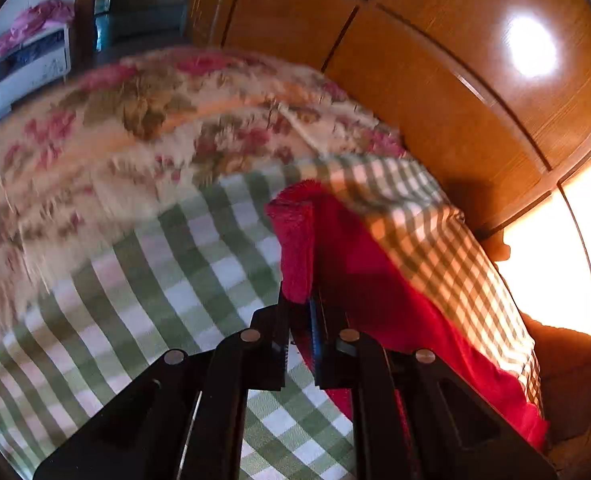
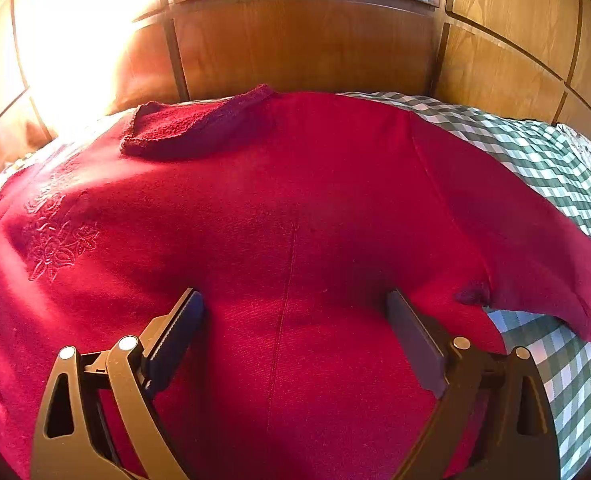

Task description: Fold small clothes

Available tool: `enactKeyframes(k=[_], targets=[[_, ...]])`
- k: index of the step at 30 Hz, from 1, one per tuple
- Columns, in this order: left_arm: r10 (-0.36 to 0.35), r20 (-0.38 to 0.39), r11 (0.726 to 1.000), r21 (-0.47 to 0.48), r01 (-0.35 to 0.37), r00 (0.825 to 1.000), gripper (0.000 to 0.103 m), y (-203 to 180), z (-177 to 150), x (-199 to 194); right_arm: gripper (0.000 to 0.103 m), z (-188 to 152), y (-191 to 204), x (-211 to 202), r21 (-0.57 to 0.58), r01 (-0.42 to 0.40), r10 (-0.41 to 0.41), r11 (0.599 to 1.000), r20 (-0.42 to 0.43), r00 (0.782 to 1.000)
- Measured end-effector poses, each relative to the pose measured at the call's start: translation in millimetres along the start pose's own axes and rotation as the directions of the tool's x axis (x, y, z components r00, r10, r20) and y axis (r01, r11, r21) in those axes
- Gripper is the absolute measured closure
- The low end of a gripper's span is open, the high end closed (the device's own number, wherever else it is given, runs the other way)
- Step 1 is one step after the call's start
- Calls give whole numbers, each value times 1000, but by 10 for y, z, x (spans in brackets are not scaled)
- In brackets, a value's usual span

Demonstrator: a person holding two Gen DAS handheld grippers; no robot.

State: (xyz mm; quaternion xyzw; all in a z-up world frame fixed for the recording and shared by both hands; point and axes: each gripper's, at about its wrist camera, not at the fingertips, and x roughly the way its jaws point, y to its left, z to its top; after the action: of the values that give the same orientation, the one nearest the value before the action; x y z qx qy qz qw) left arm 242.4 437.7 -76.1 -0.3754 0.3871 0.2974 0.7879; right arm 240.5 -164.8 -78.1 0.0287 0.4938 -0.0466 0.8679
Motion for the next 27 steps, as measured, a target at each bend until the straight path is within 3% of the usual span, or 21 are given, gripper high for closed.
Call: enactKeyframes(k=[3,7,9,11,12,15,18,20,23,25,27], targets=[[-10,33,1000,-8,11,999,90,117,-157,-13,11,6,-3,8,-2,3,-3,1000,0,1000],[2,69,1000,-14,-1,998,56,217,-275,-371,9,5,-5,18,1,-2,2,1000,0,1000],[-94,59,996,-2,94,994,56,230,-420,-571,8,-1,-4,20,3,-4,4,1000,0,1000],[-202,6,977,65,201,979,56,137,-679,-746,8,-4,-6,14,4,-5,5,1000,2,1000],[-263,-39,958,106,266,964,56,61,-839,-816,8,-5,-7,12,4,-5,5,1000,2,1000],[-398,-224,855,261,448,890,48,-250,-1452,-999,8,1,-9,-13,5,3,-3,1000,-3,1000],[-435,-397,743,348,571,808,48,-441,-2058,-1150,8,-22,-85,-125,10,-9,9,1000,-26,1000],[-437,-482,694,356,626,759,48,-443,-2395,-1220,8,-109,-219,-300,0,4,-4,1000,-21,1000],[-406,-554,650,384,655,727,51,-395,-2768,-1299,8,-381,-544,-594,7,25,-25,1000,-31,999],[-400,-578,630,390,671,711,59,-345,-2927,-1364,8,-597,-754,-740,28,23,-21,999,-62,998],[-374,-577,621,426,658,726,66,-323,-3028,-1388,11,-849,-941,-894,69,-19,26,997,-100,995]])
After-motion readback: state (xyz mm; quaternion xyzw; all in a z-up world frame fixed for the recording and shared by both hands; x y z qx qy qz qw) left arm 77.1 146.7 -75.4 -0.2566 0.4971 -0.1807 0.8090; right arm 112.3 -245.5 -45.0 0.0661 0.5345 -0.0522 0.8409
